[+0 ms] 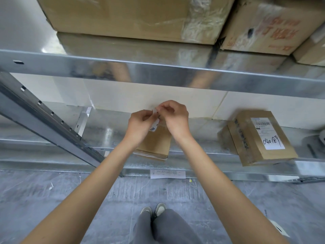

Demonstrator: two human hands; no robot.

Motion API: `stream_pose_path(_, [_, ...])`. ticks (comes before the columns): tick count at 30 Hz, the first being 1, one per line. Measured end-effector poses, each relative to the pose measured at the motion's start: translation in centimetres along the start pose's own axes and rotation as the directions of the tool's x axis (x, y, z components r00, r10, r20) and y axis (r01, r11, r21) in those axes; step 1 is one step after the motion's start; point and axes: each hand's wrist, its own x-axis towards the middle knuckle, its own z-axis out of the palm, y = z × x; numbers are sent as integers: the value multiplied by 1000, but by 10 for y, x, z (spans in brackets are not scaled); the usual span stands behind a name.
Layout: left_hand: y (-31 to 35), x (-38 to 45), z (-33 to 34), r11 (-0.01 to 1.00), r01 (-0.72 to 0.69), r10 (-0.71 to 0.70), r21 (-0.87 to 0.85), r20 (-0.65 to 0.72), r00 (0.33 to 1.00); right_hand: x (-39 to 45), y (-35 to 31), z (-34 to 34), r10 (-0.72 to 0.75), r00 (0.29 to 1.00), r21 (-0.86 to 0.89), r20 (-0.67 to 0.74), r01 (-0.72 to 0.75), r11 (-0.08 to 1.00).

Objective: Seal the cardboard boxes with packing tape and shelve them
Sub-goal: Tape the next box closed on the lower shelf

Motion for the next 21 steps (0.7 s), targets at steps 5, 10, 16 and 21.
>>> stream_pose_path(5, [1, -3, 8, 999, 41, -43, -33, -48, 998, -2, 8, 5, 71, 996, 17, -49, -71, 997])
stream_pose_path(10, [-4, -5, 13, 999, -18, 13, -48, -104, 995, -4, 13, 16, 215, 971, 145, -108, -199, 969])
stream_pose_path(16, [-7, -12, 5, 990, -6, -8, -141, -98, 995, -1, 11, 12, 323, 946, 363, 23, -309, 879])
stream_pose_path(21, [-13, -13, -9, 987, -14, 6, -157, -52, 999, 3, 11, 14, 419, 891, 312, 174, -453, 835])
